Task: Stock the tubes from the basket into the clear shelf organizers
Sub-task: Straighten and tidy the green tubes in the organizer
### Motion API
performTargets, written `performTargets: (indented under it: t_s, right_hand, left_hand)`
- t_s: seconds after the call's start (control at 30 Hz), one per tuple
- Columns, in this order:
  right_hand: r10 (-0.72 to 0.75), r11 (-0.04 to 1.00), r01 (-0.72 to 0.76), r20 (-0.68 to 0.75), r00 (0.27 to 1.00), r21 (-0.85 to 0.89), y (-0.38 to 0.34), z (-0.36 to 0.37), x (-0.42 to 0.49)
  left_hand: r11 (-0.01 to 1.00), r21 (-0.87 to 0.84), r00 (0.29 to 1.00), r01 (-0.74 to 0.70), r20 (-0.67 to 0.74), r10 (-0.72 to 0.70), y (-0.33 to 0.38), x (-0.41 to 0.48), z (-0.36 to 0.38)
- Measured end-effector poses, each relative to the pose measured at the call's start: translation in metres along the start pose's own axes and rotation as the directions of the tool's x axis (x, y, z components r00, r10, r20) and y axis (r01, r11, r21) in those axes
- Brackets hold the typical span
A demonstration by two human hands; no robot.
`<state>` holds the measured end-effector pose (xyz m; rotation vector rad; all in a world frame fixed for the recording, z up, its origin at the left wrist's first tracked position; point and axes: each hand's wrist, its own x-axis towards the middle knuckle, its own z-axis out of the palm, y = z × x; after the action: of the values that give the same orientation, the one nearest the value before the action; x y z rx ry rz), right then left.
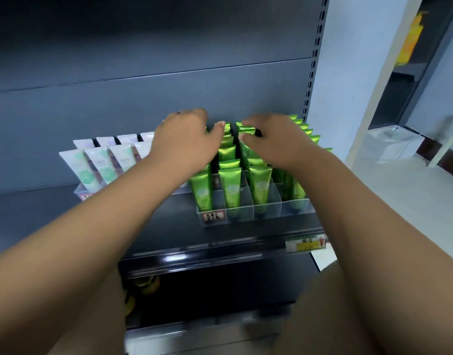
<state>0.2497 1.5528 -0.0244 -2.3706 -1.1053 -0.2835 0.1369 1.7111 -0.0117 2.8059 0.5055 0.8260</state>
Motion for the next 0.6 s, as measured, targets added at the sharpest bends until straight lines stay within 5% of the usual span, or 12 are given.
performTargets:
  t_s: [0.13,0.4,0.5,0.6]
  right_hand:
    - [0.091,0.992,-0.083,-0.077,0.993,0.098,0.006,-0.016,-0.019]
    - [-0.050,0.999,0.050,-0.143,0.988,-0.006,0.024,-0.022,-0.049]
    - [-0.122,0.991,0.112,-0.142,0.982,-0.070,0.029,-0.020,-0.057]
    - [-0.036,0.999,0.037,-0.050,0.998,0.012,0.030,-0.017,-0.062]
  left_hand:
    - [0.994,-0.095,0.998,-0.058,0.024,0.061,0.028,-0.012,-0.009]
    - [0.917,-0.229,0.940,-0.325,0.027,0.340,0.033,-0.028,0.026]
    - [0.886,-0.167,0.900,-0.432,-0.013,0.436,0.035,-0.029,0.033]
    - [0.867,-0.115,0.874,-0.485,-0.024,0.485,0.035,-0.028,0.032]
